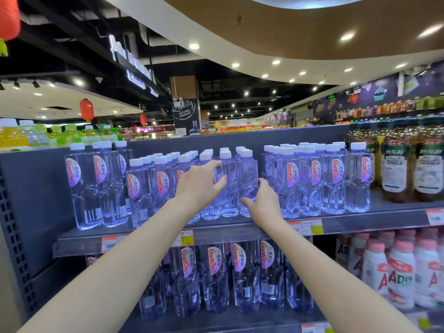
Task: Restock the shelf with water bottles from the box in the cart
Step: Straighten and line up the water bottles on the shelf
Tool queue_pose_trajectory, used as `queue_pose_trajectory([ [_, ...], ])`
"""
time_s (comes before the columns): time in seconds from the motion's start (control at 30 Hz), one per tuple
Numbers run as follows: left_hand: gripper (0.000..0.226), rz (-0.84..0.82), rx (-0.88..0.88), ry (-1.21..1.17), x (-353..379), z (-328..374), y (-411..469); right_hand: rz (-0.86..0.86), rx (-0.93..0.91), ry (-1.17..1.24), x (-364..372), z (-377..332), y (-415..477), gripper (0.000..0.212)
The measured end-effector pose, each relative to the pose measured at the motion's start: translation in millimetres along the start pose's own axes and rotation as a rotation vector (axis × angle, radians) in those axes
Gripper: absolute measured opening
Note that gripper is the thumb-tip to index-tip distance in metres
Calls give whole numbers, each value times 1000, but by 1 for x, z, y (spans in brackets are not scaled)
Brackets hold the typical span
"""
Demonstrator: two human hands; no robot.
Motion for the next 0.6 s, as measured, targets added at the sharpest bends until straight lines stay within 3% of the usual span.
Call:
queue_pose_trajectory([
  [0.13,49,24,24,52,1,0,-3,44,22,-56,3,3,4,78],
  [0.37,50,93,75,126,3,6,-13,-71,54,-29,4,5,5,42],
  [0.6,51,89,68,168,5,7,-19,-3,12,-1,2,3,1,55],
])
Point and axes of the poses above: each hand's wrist, its own y-axis towards the middle knuckle, its own x-axis out of the palm, z = x × y, the point moved 5 cm from there along y, towards the middle knuckle, and after that the axes turned 4 degrees about y, right-handed, at the moved point
